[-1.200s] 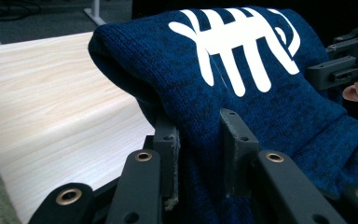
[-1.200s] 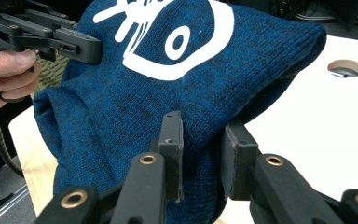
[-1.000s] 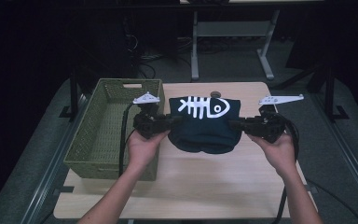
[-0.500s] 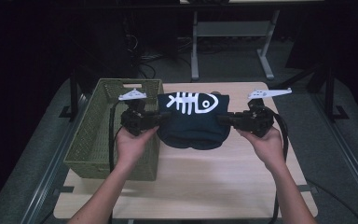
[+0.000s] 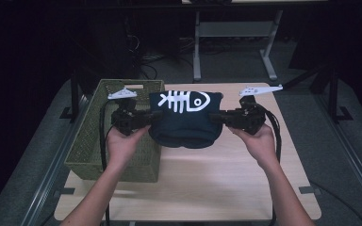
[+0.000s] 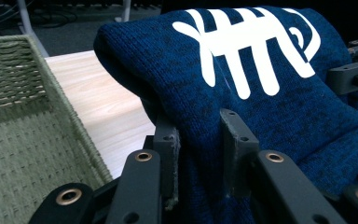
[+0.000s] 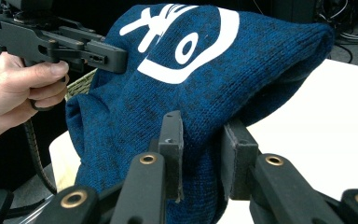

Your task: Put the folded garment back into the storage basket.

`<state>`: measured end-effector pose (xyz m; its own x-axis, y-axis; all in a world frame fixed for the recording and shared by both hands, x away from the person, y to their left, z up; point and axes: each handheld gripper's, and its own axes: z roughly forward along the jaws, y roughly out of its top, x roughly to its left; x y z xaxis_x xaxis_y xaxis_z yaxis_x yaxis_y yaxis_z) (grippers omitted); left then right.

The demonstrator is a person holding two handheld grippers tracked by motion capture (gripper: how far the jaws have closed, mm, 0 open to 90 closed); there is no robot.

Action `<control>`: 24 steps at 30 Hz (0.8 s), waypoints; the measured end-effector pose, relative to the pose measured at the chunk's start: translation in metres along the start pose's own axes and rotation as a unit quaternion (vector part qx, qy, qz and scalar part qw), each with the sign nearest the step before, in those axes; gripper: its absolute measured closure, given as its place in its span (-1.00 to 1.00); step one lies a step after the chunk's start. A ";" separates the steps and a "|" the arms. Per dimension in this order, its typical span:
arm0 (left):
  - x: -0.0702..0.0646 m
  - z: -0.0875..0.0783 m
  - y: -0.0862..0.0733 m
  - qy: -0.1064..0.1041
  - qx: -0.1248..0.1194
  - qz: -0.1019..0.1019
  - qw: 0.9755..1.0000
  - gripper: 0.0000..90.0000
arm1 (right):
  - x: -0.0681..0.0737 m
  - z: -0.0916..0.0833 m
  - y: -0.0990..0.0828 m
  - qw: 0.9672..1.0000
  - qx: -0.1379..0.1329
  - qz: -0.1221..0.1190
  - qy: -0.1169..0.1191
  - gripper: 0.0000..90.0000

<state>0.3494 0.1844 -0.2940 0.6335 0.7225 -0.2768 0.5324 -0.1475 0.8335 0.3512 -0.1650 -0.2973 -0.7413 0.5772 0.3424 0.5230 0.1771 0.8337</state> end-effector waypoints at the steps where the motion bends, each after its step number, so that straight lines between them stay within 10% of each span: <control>1: 0.001 -0.001 0.000 0.000 0.001 0.000 1.000 0.58 | 0.001 0.001 0.001 1.000 0.001 0.001 0.000 0.61; 24: 0.022 -0.024 -0.005 0.025 -0.001 -0.017 1.000 0.58 | 0.015 0.032 0.013 1.000 0.004 -0.007 0.018 0.61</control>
<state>0.3474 0.2174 -0.2927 0.5857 0.7601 -0.2814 0.5522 -0.1201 0.8250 0.3606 -0.1286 -0.2950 -0.7633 0.5458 0.3456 0.5151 0.1913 0.8355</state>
